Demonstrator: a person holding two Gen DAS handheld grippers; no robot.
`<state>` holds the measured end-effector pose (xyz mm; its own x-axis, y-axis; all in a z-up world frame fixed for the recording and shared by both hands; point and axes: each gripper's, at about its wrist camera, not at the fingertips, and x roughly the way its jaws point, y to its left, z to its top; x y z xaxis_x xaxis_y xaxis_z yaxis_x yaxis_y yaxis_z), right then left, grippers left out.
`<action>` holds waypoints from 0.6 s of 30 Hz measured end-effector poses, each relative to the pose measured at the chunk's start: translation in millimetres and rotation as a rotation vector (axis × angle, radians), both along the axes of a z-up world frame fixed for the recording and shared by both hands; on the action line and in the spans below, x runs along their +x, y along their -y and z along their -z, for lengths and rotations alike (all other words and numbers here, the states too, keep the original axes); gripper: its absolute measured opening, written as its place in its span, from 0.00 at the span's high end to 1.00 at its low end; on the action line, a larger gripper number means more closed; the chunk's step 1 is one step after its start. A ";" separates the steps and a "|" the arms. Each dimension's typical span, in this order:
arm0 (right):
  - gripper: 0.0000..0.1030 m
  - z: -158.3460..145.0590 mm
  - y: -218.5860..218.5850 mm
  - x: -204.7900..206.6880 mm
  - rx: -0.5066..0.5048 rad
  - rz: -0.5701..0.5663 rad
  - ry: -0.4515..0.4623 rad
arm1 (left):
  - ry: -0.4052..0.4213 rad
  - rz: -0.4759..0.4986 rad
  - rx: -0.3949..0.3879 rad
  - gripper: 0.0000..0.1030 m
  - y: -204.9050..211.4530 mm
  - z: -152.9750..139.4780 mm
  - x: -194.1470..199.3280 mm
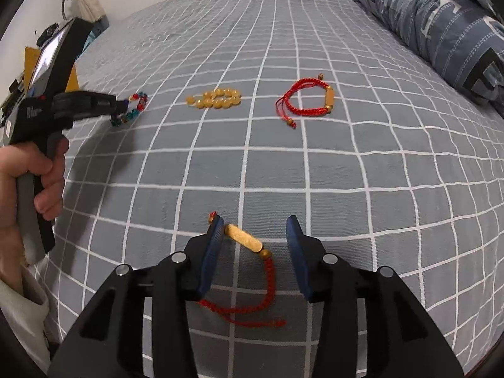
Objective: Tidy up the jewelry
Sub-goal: 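Grasp the multicolour glass bead bracelet with left tool while right tool grasps the red cord bracelet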
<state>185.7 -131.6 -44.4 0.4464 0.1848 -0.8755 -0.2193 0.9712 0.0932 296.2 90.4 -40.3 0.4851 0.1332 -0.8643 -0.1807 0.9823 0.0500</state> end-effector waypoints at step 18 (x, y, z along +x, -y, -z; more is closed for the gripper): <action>0.87 8.7 -10.9 -2.7 -0.067 -0.031 -0.004 | 0.031 -0.053 0.004 0.58 -14.2 3.7 4.0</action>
<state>183.0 -120.7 -53.1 0.4381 0.1395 -0.8880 -0.2489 0.9681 0.0293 300.3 104.6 -44.0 0.5034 0.1632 -0.8485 -0.2343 0.9710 0.0478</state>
